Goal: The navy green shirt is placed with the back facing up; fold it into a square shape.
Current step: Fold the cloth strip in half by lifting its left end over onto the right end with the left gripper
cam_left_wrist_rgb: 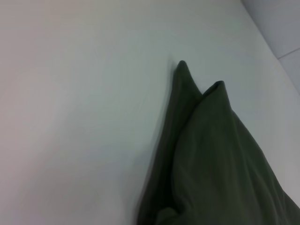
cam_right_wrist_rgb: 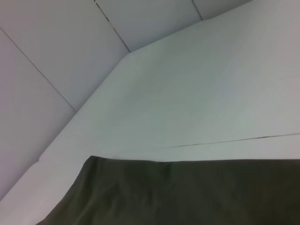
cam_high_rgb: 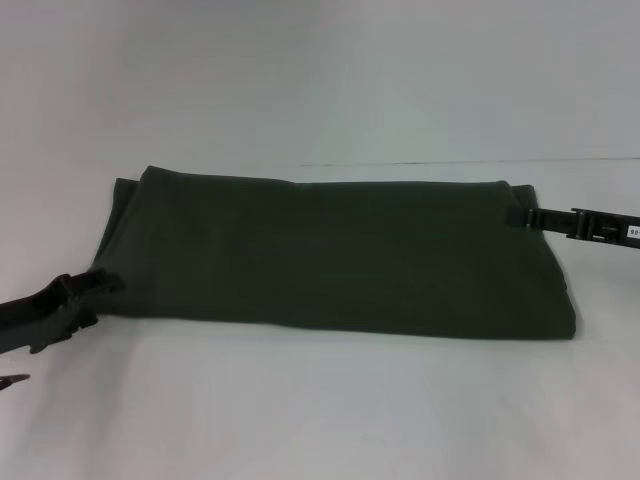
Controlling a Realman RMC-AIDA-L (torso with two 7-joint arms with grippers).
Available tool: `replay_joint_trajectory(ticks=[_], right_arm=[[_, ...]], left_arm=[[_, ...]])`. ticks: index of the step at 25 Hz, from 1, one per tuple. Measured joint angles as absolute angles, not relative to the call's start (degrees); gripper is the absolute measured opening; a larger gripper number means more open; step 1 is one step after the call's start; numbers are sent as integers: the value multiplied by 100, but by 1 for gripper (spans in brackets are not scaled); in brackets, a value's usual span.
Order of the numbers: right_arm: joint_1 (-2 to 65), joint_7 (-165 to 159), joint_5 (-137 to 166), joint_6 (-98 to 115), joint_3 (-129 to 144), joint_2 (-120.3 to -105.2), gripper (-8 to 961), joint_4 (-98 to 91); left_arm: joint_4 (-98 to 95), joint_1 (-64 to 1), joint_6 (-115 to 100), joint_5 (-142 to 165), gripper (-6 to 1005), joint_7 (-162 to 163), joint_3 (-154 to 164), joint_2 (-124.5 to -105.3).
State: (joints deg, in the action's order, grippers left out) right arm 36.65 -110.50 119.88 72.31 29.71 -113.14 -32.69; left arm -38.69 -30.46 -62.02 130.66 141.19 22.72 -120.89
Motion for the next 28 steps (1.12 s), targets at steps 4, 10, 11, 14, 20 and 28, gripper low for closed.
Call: replay_joint_trajectory(ticks=[4, 10, 11, 14, 20, 28], right_arm=[[3658, -11101, 11988, 7232, 2971, -11301, 734, -3270], [3656, -11109, 11982, 7227, 2952, -11293, 734, -3270], [3656, -11109, 11982, 7226, 2941, -11293, 734, -3270], [3656, -11110, 11979, 7225, 2896, -11290, 734, -3270], [3656, -11109, 11978, 7224, 2873, -11283, 734, -3288], [3672, -11109, 11979, 7224, 2834, -11284, 734, -3299]], left_arm=[[-3865, -3034, -6188, 13069, 725, 14273, 2217, -12091], [-3830, -3070, -6085, 13069, 724, 14329, 2193, -12086], [-3819, -3070, -6069, 13069, 724, 14350, 2194, -12086], [-3775, -3057, -6036, 13060, 724, 14393, 2194, -12085], [-3762, -3038, -6025, 13031, 723, 14460, 2197, -12099], [-3660, -3090, -5932, 13051, 725, 14475, 2227, -12089]])
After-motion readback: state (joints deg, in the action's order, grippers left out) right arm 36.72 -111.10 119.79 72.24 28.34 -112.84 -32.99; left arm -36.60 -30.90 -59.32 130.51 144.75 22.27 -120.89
